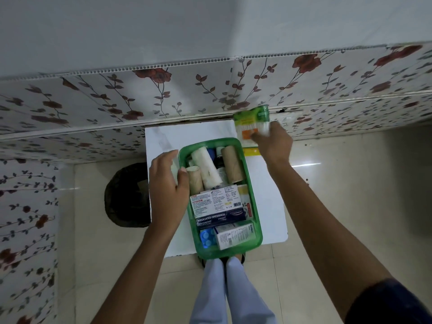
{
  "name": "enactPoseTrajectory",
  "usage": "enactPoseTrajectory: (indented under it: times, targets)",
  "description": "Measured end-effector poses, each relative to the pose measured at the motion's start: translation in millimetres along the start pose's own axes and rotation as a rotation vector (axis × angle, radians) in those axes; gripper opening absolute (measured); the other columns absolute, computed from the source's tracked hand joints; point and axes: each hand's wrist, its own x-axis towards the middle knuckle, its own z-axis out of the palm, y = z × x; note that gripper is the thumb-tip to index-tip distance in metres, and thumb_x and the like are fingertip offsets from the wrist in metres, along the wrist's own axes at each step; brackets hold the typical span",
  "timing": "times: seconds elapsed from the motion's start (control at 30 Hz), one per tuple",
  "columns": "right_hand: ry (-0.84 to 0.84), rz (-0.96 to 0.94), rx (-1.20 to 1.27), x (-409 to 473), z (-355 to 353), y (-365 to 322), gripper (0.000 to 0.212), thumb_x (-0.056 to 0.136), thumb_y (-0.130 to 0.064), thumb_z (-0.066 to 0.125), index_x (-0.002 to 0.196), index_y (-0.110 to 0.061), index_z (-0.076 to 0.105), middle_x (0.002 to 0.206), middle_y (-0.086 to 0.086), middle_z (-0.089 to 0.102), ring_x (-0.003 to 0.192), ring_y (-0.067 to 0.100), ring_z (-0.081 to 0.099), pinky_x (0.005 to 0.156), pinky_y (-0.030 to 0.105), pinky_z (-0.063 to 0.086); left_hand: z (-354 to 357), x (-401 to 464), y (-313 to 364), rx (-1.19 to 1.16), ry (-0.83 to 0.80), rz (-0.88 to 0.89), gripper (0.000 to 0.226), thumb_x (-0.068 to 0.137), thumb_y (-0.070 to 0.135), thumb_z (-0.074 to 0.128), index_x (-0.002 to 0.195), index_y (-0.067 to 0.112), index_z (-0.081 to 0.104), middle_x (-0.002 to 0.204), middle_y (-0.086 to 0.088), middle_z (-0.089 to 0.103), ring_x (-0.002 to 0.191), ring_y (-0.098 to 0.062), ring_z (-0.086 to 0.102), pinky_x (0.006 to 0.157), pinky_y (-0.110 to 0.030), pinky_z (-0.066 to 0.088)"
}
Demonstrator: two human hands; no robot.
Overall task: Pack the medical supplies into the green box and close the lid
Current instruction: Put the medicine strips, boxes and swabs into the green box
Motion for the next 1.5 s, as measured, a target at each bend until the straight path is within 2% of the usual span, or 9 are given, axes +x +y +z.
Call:
enactPoseTrajectory:
  times: [0.17, 0.3, 0.43, 0.6, 0.7, 0.97, 1.1, 1.3, 1.5]
  targets:
    - [0.173, -0.249, 0.152, -58, -38, -2, 0.031, 0.083, -0.034, 0.063, 0.100, -0.010, 0.054, 0.094, 0.006, 0.066, 0.084, 0.024, 0.062, 0.069, 0.037, 0.055, 3, -22, -9, -0.046, -0.061, -0.185, 0.038, 0.090, 0.006, 0.047, 0.128, 0.009, 0.046, 0.126, -0.014, 0.053, 0.110, -0.020, 0.052, 0.084, -0.027, 0.041]
    - [-0.219, -0.043, 0.313, -107, -38, -19, 0.025, 0.084, -0.028, 0.063, 0.102, -0.016, 0.051, 0.088, -0.008, 0.062, 0.079, 0.012, 0.063, 0.062, 0.022, 0.055, 6, -26, -6, -0.246, -0.020, -0.359, 0.038, 0.096, 0.020, 0.040, 0.133, 0.014, 0.040, 0.124, -0.007, 0.054, 0.108, -0.016, 0.051, 0.091, -0.030, 0.041]
    - [-0.403, -0.047, 0.053, -139, -6, -13, 0.043, 0.088, -0.023, 0.059, 0.127, -0.014, 0.042, 0.108, 0.005, 0.066, 0.076, 0.011, 0.060, 0.064, 0.022, 0.051, 10, -27, -5, -0.329, -0.033, -0.446, 0.039, 0.097, 0.032, 0.035, 0.134, 0.020, 0.039, 0.126, -0.004, 0.054, 0.107, -0.013, 0.052, 0.089, -0.031, 0.043]
    - [-0.153, -0.391, -0.445, -159, 3, 14, 0.054, 0.084, -0.023, 0.059, 0.133, -0.011, 0.040, 0.125, 0.012, 0.057, 0.104, 0.029, 0.052, 0.080, 0.037, 0.046, 11, -29, -13, -0.229, -0.119, -0.366, 0.036, 0.096, 0.028, 0.038, 0.129, 0.016, 0.047, 0.125, -0.005, 0.058, 0.113, -0.020, 0.055, 0.094, -0.037, 0.046]
    - [-0.122, -0.527, -0.474, -153, 7, 21, 0.061, 0.075, -0.014, 0.068, 0.132, -0.017, 0.046, 0.129, 0.016, 0.055, 0.104, 0.033, 0.054, 0.080, 0.041, 0.050, 12, -31, -16, -0.190, -0.160, -0.306, 0.032, 0.094, 0.027, 0.045, 0.124, 0.016, 0.052, 0.117, -0.005, 0.062, 0.100, -0.018, 0.060, 0.079, -0.026, 0.047]
    - [-0.165, -0.623, -0.753, -137, 25, 26, 0.065, 0.057, -0.014, 0.077, 0.119, -0.018, 0.059, 0.121, 0.018, 0.060, 0.090, 0.034, 0.061, 0.069, 0.037, 0.051, 17, -23, -19, -0.113, -0.166, -0.346, 0.036, 0.083, 0.026, 0.064, 0.116, 0.015, 0.057, 0.109, -0.008, 0.068, 0.098, -0.025, 0.062, 0.083, -0.035, 0.050]
    - [-0.215, -0.652, -0.707, -132, 20, 13, 0.052, 0.072, -0.017, 0.067, 0.123, -0.019, 0.056, 0.130, 0.017, 0.054, 0.103, 0.036, 0.054, 0.080, 0.040, 0.047, 14, -11, -17, -0.011, -0.241, -0.400, 0.028, 0.081, 0.029, 0.065, 0.105, 0.015, 0.062, 0.101, -0.009, 0.069, 0.091, -0.029, 0.063, 0.078, -0.040, 0.054]
    - [-0.037, -0.237, 0.051, -100, -24, 19, 0.024, 0.090, -0.012, 0.052, 0.110, -0.015, 0.064, 0.109, 0.006, 0.068, 0.088, 0.017, 0.059, 0.078, 0.028, 0.047, -5, -13, -12, 0.097, -0.579, -0.438, 0.025, 0.091, 0.033, 0.048, 0.111, 0.019, 0.052, 0.098, -0.009, 0.067, 0.068, -0.027, 0.069, 0.055, -0.039, 0.060]
    - [-0.359, 0.070, -0.265, -69, -25, 58, 0.034, 0.089, -0.018, 0.050, 0.122, -0.012, 0.057, 0.128, 0.009, 0.060, 0.117, 0.025, 0.053, 0.099, 0.029, 0.037, -15, -10, -5, -0.107, -0.636, -0.515, 0.022, 0.087, 0.012, 0.051, 0.108, 0.018, 0.055, 0.091, -0.014, 0.065, 0.063, -0.026, 0.066, 0.058, -0.045, 0.060]
